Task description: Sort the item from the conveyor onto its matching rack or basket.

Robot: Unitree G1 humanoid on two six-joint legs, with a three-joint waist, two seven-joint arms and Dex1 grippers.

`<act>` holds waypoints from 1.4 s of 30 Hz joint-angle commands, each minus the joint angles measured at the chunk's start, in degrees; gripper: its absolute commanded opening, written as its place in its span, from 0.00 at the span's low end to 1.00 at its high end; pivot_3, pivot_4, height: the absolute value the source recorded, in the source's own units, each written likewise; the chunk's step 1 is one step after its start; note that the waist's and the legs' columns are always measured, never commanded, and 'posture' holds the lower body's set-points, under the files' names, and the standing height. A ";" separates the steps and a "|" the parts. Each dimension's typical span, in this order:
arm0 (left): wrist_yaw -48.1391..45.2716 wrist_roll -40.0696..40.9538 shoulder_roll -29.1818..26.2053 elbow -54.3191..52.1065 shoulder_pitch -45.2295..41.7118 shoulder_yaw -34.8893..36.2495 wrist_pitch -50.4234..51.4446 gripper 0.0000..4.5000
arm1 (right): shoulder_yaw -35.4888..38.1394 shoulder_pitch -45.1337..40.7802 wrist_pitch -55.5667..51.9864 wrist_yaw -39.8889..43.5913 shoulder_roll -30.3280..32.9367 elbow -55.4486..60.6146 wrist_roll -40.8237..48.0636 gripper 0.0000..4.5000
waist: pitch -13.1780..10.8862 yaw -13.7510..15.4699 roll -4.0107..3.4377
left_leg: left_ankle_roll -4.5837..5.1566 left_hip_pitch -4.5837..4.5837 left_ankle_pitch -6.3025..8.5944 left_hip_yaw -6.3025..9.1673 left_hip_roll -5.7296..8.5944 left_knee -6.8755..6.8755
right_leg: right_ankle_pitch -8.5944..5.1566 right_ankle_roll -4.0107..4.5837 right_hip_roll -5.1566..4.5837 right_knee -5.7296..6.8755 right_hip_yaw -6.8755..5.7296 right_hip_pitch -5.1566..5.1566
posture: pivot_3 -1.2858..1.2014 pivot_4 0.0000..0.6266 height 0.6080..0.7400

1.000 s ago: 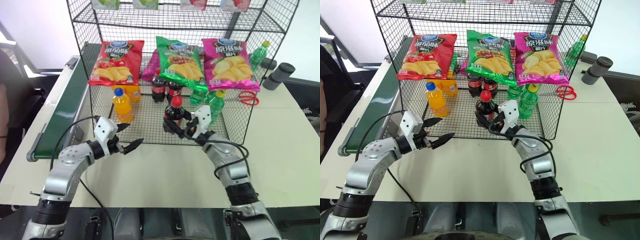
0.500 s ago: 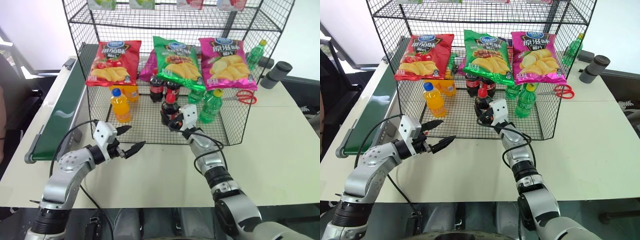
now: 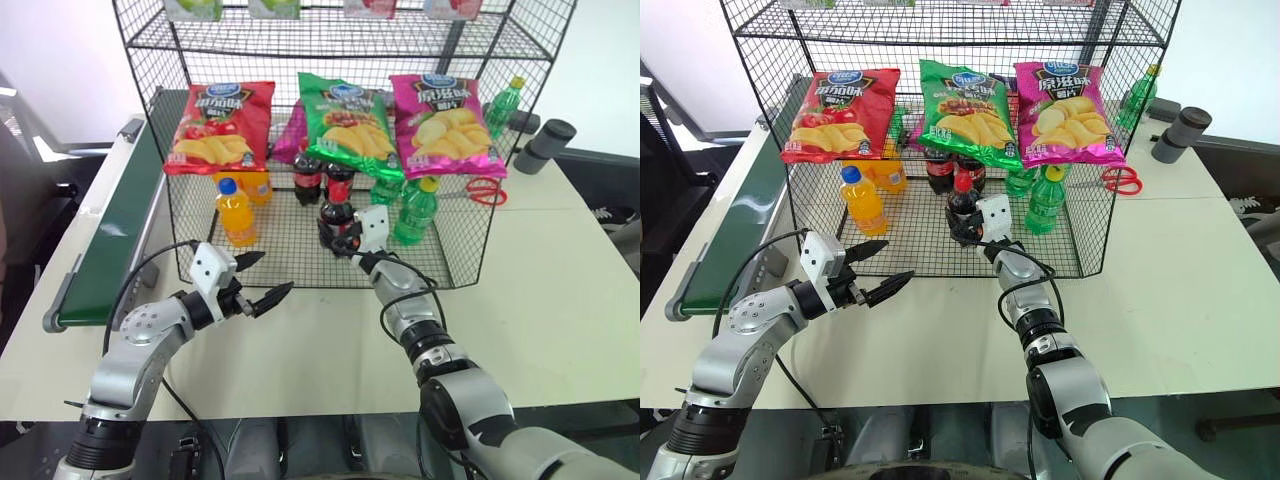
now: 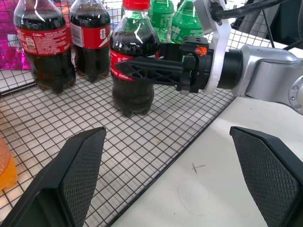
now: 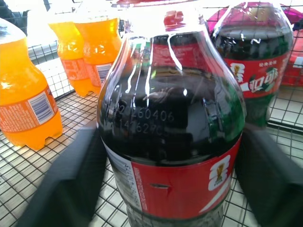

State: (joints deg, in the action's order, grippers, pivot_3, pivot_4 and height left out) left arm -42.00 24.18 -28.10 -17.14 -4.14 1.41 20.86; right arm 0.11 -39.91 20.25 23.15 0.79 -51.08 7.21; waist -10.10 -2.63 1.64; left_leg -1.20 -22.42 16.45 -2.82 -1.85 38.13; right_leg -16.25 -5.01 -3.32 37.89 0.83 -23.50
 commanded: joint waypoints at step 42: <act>-2.37 0.90 -8.43 4.03 5.10 12.45 -1.25 1.00 | 18.90 43.97 -33.09 26.16 38.54 65.50 23.11 0.99 | -0.02 0.79 -0.14 | 0.03 0.09 0.02 0.03 0.03 -0.06 | -0.02 0.02 -0.06 -0.27 -0.03 0.21 | 0.52 0.24 1.00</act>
State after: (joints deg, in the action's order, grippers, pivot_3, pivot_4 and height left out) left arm -43.73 24.41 -36.00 -12.91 1.26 12.56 20.87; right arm 17.25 4.17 -13.06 49.18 38.69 13.08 29.48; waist -10.12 -1.84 1.50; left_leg -1.17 -22.34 16.47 -2.80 -1.81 38.07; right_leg -16.26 -4.99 -3.39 37.62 0.81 -23.30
